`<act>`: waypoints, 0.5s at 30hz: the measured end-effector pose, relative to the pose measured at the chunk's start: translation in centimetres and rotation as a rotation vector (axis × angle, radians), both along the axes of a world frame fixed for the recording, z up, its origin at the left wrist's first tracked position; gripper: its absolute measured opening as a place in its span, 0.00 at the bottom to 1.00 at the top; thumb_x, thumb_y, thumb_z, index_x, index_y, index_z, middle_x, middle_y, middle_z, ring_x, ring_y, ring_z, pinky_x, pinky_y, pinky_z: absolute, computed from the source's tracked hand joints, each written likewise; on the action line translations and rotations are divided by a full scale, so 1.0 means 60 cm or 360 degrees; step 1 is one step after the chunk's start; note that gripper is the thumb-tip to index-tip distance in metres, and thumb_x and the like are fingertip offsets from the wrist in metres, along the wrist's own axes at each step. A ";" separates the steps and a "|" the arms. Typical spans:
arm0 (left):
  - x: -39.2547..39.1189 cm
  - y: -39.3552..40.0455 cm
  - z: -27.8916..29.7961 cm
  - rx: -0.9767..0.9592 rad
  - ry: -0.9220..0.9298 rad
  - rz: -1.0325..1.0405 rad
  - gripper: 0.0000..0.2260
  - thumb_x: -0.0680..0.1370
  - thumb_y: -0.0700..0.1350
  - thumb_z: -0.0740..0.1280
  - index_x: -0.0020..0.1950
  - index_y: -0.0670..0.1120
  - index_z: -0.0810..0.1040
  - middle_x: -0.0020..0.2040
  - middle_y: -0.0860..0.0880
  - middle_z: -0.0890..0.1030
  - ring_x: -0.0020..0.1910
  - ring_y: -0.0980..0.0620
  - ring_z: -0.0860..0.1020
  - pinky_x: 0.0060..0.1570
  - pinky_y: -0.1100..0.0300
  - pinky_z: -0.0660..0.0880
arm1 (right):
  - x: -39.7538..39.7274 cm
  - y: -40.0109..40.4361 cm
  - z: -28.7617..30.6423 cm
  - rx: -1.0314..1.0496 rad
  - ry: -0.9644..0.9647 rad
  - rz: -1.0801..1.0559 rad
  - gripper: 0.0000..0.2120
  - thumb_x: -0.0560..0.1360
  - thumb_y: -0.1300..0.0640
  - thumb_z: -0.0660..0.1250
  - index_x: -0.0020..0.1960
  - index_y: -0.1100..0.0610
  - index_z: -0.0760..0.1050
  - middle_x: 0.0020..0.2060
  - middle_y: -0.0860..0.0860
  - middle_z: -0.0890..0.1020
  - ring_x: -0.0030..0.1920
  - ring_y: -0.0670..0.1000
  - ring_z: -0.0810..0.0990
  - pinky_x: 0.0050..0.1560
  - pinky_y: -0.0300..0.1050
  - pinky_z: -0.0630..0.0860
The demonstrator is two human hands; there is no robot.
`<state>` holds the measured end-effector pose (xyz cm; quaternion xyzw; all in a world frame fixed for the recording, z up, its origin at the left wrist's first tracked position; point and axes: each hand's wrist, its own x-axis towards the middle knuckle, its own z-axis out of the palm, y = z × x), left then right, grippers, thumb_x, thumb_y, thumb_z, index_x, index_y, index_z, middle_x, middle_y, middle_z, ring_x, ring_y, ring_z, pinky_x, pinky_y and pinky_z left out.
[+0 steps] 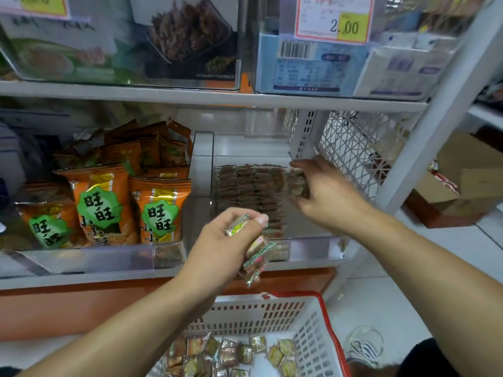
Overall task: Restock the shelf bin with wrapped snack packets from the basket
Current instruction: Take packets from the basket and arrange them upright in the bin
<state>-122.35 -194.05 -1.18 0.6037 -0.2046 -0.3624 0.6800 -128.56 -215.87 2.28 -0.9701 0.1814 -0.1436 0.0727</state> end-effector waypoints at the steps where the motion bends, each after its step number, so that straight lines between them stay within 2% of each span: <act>1: -0.002 -0.003 0.000 0.0023 -0.0012 -0.0017 0.10 0.75 0.56 0.74 0.51 0.52 0.83 0.40 0.41 0.81 0.35 0.45 0.79 0.33 0.54 0.78 | 0.023 -0.009 -0.011 -0.0147 0.0101 -0.0038 0.26 0.74 0.54 0.69 0.71 0.54 0.68 0.63 0.56 0.72 0.64 0.58 0.72 0.60 0.51 0.75; 5: -0.003 -0.007 -0.004 0.0081 -0.0054 -0.0029 0.09 0.76 0.56 0.74 0.51 0.53 0.83 0.43 0.39 0.85 0.34 0.46 0.83 0.34 0.53 0.82 | 0.104 -0.052 -0.054 -0.0158 0.0429 -0.0106 0.22 0.76 0.58 0.65 0.67 0.59 0.65 0.63 0.60 0.68 0.64 0.63 0.68 0.53 0.56 0.73; 9: 0.003 -0.011 -0.014 0.0105 -0.0024 -0.0011 0.08 0.76 0.55 0.74 0.50 0.53 0.83 0.42 0.39 0.84 0.33 0.46 0.82 0.34 0.54 0.80 | 0.140 -0.098 -0.098 0.0083 0.0572 -0.0171 0.27 0.76 0.58 0.69 0.69 0.62 0.62 0.64 0.65 0.69 0.65 0.66 0.70 0.61 0.57 0.73; 12: 0.006 -0.016 -0.023 0.0125 -0.0020 -0.0020 0.08 0.77 0.56 0.74 0.50 0.53 0.83 0.41 0.40 0.84 0.34 0.45 0.81 0.36 0.51 0.80 | 0.146 -0.106 -0.119 0.0494 0.0392 -0.0168 0.29 0.74 0.57 0.74 0.70 0.61 0.67 0.63 0.64 0.75 0.63 0.65 0.75 0.61 0.52 0.74; 15: 0.009 -0.020 -0.028 0.0114 -0.0004 0.0005 0.08 0.76 0.56 0.74 0.49 0.53 0.83 0.41 0.41 0.84 0.35 0.44 0.81 0.37 0.50 0.80 | 0.146 -0.107 -0.136 0.0906 0.0085 -0.0427 0.27 0.76 0.58 0.71 0.72 0.57 0.66 0.62 0.56 0.77 0.62 0.60 0.77 0.63 0.52 0.75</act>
